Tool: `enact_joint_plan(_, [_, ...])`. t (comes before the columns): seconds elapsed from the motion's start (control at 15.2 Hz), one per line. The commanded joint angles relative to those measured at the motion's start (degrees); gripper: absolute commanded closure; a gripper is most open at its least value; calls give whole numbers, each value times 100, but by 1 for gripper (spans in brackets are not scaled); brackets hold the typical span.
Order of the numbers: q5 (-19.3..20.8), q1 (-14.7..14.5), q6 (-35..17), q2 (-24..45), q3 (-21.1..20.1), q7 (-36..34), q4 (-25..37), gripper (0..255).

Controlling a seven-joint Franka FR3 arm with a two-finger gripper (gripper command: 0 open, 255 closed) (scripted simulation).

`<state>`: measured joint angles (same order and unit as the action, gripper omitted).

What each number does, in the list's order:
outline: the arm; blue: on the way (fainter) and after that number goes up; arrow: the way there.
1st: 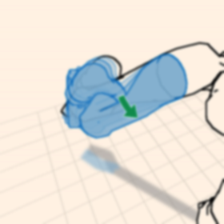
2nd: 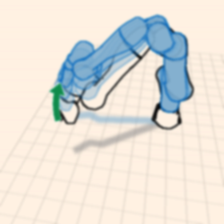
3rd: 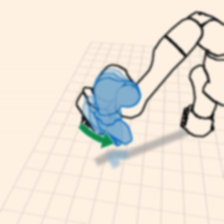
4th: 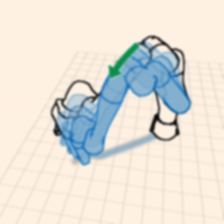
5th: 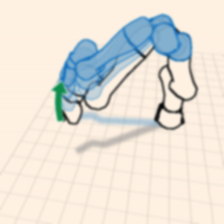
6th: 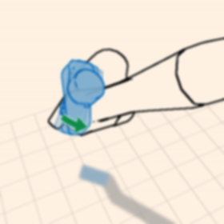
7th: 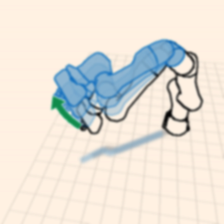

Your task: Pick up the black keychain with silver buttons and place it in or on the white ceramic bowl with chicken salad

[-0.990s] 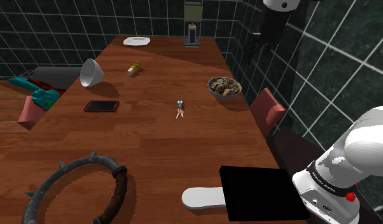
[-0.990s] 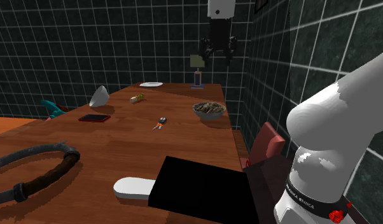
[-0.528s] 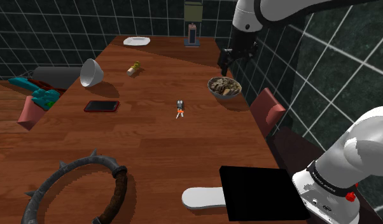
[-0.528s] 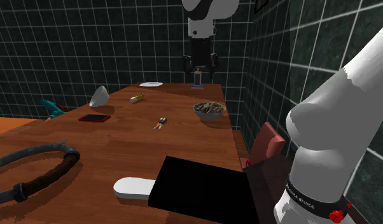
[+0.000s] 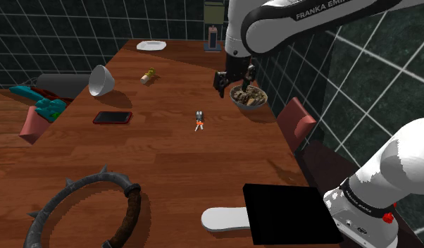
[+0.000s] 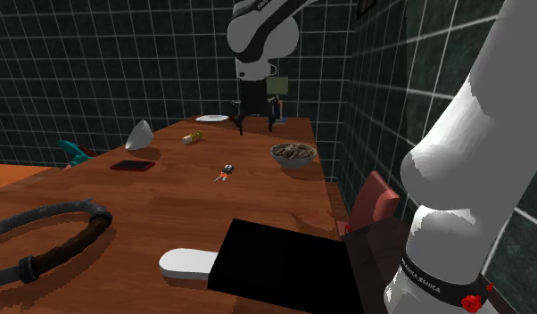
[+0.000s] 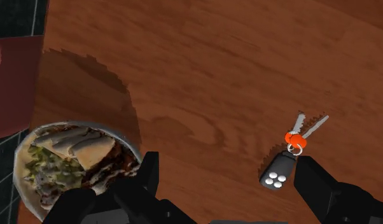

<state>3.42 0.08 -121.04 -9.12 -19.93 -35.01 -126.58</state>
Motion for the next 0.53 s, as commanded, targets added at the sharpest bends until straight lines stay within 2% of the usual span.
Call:
enact_joint_plan(0.0, [187, 13, -154, 531, -109, -373, 302, 0])
enact_joint_plan(0.46, [871, -215, -411, 2197, -188, -1538, 1412, 0])
